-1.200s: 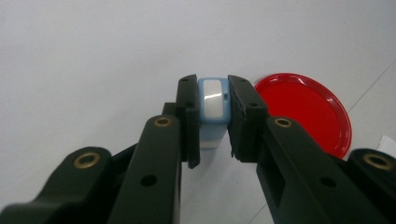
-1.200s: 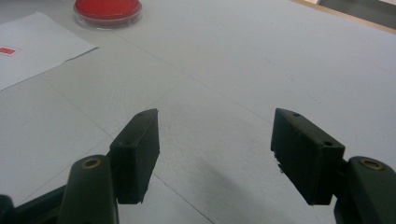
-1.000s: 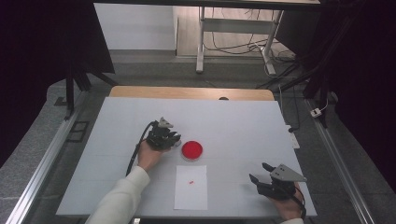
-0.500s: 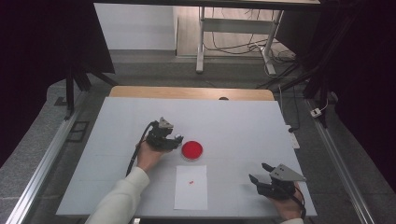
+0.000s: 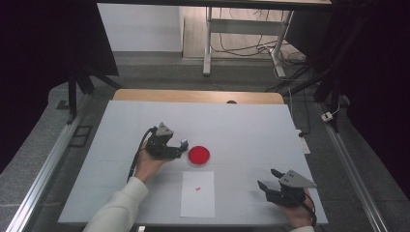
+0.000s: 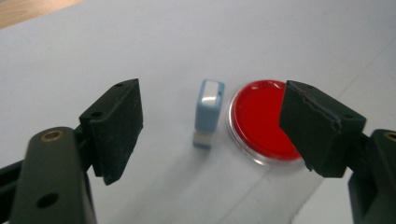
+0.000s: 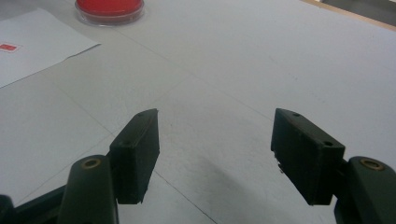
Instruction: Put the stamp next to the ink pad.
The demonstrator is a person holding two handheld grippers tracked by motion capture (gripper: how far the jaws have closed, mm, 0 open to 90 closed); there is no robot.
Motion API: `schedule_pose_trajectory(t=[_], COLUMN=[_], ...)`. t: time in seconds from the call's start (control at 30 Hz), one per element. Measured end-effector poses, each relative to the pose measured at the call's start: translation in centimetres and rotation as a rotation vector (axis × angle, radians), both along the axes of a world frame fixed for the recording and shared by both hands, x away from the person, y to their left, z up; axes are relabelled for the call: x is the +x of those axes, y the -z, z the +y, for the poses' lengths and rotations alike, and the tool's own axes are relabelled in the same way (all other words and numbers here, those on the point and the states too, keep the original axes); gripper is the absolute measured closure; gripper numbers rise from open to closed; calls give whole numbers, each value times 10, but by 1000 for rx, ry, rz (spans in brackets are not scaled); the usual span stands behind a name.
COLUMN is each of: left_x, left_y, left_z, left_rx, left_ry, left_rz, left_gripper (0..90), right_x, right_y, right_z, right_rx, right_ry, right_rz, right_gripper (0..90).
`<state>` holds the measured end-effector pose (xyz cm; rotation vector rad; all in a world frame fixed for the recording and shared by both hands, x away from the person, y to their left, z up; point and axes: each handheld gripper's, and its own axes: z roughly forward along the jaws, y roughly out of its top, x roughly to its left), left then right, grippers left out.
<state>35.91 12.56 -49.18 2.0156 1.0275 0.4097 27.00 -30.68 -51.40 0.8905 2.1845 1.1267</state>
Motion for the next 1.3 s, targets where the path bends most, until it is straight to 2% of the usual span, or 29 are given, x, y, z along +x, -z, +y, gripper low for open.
schedule_pose_trajectory(t=[0.13, 0.27, 0.4, 0.77, 1.07, 1.3], left_x=[-13, -30, -49, -93, -120, -133], left_y=[-4, -6, -3, 6, 11, 17], left_z=[8, 17, 28, 61, 82, 91], left_rx=[-8, 3, -24, -55, -53, -30], left_ry=[4, 8, -18, -7, 8, 13], left_rz=[-12, -25, -26, -16, -2, -7], left_gripper=[201, 192, 192, 202, 206, 208], right_x=[0, -1, 0, -1, 0, 0], right_y=[0, 0, 0, 0, 0, 1], right_z=[1, 1, 1, 2, 1, 2], right_rx=[0, -2, 2, 4, 5, -1], right_ry=[-1, 3, -1, -21, -28, -39], right_rz=[2, -1, 1, -3, 0, 2], right_gripper=[319, 319, 320, 320, 319, 320])
